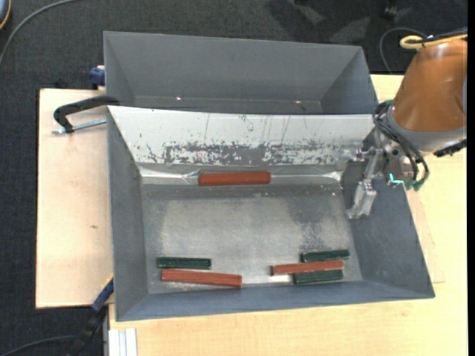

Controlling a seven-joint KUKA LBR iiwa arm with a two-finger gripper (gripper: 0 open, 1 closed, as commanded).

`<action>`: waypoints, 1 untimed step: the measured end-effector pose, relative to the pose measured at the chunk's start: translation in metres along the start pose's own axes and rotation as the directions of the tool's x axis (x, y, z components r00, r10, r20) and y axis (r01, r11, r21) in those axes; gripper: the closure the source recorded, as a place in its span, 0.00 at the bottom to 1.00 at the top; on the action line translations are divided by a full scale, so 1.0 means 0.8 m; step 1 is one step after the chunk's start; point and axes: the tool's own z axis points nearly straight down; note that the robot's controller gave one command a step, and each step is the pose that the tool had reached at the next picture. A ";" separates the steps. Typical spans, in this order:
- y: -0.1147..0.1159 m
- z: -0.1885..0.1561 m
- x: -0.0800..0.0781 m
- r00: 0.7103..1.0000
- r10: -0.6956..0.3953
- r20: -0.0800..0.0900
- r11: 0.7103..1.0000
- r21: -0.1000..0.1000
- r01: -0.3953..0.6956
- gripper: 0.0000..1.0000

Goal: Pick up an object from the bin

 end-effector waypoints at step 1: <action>0.021 0.102 0.077 0.980 -0.197 -0.001 0.980 -0.001 0.197 0.00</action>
Offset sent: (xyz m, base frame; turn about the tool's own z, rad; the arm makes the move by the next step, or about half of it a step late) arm -0.0602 0.0160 -0.0792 -0.1983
